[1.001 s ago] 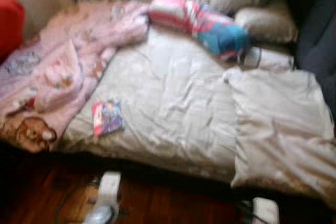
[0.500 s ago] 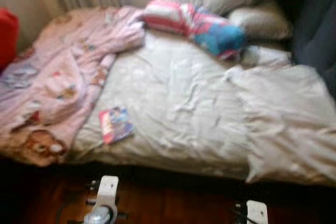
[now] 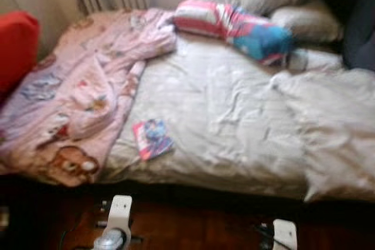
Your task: Clean up the room
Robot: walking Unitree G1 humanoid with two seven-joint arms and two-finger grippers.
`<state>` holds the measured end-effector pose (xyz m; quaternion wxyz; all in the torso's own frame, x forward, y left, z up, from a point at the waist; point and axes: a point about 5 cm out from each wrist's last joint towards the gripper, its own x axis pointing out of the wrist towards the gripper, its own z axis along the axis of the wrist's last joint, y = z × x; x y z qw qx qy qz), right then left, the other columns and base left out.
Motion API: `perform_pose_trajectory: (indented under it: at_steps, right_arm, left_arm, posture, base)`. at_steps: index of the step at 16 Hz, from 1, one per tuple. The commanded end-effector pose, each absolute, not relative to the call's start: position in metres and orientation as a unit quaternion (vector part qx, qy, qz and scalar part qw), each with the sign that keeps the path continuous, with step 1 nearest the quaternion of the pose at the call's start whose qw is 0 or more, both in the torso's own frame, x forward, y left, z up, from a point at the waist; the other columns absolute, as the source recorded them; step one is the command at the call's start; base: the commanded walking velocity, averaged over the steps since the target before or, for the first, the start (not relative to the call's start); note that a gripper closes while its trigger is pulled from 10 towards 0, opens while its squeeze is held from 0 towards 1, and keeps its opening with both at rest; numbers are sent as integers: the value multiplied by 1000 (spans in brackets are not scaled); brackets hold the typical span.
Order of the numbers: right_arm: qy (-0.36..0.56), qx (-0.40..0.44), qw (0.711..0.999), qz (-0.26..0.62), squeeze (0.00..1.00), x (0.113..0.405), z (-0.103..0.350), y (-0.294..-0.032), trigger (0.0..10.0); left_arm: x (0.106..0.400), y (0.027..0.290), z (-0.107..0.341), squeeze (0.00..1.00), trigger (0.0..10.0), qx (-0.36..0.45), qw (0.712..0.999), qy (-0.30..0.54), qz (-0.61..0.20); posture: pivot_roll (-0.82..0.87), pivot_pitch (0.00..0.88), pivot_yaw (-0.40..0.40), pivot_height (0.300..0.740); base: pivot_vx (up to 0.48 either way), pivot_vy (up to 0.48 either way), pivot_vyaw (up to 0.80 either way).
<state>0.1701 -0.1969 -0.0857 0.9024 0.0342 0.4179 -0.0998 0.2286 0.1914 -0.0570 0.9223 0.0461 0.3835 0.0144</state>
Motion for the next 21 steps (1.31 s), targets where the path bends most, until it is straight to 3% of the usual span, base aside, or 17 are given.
perform_pose_trajectory:
  at_steps: [1,21]
  right_arm:
    - [430,32,897,-99,0,163,-89,-198,10000]
    - [438,42,892,-99,0,158,-92,-197,10000]
  left_arm:
    - [227,191,-58,0,10000,54,919,389,10]
    - [227,195,-58,0,10000,52,920,388,18]
  posture:
    - [-51,146,66,740]
    - [-36,193,49,740]
  base:
    - [0,341,0]
    - [0,344,0]
